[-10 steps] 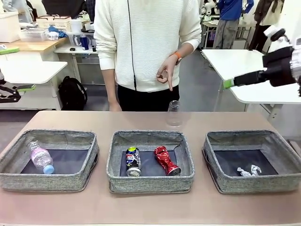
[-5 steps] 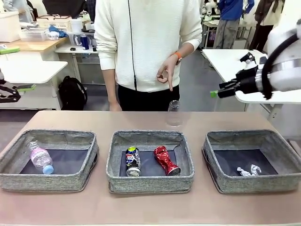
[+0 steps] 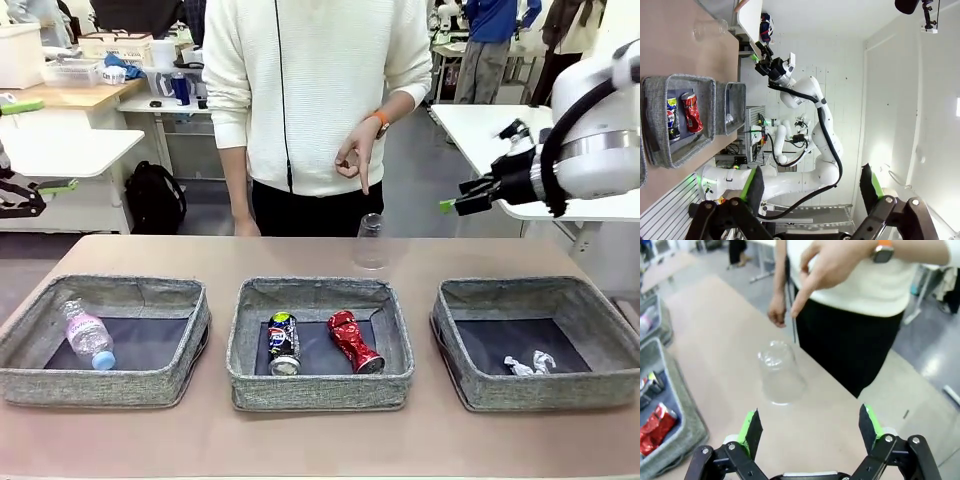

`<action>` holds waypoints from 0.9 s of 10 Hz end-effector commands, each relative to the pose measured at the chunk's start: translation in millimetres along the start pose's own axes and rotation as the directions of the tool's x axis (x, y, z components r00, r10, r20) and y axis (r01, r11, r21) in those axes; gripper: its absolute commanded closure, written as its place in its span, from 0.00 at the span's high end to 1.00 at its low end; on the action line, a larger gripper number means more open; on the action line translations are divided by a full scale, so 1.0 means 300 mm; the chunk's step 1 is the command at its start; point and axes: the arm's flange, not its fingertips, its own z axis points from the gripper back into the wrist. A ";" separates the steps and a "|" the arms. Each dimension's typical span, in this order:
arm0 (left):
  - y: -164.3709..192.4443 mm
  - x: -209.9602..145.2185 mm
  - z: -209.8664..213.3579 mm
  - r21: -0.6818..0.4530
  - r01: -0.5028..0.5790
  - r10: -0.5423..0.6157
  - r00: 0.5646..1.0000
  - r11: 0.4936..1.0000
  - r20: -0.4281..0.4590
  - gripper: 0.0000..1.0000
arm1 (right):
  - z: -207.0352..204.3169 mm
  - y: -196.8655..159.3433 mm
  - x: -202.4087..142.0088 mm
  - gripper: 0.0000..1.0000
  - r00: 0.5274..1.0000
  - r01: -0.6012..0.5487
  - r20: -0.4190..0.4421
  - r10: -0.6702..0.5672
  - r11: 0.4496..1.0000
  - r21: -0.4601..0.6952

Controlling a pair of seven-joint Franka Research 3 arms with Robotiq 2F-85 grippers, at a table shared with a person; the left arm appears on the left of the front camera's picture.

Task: Sort the waste into the appropriate baskets.
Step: Pick up the waste item pointed out by the person.

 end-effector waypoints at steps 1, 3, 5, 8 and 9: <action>-0.013 -0.001 -0.003 -0.010 -0.004 0.004 1.000 1.000 0.005 1.00 | -0.160 -0.069 -0.017 1.00 0.987 -0.158 -0.015 0.162 0.979 0.127; -0.013 -0.001 -0.003 -0.010 -0.004 0.004 1.000 1.000 0.005 1.00 | -0.214 -0.093 -0.052 1.00 0.973 -0.223 -0.009 0.229 0.958 0.178; -0.013 -0.001 -0.003 -0.010 -0.004 0.004 1.000 1.000 0.005 1.00 | -0.309 -0.087 -0.105 1.00 0.962 -0.269 0.024 0.270 0.935 0.231; -0.013 -0.001 -0.003 -0.010 -0.004 0.004 1.000 1.000 0.005 1.00 | -0.463 -0.083 -0.167 1.00 0.963 -0.259 0.002 0.269 0.923 0.285; -0.013 -0.001 -0.003 -0.010 -0.004 0.004 1.000 1.000 0.005 1.00 | -0.500 -0.073 -0.177 1.00 0.965 -0.254 0.019 0.261 0.915 0.312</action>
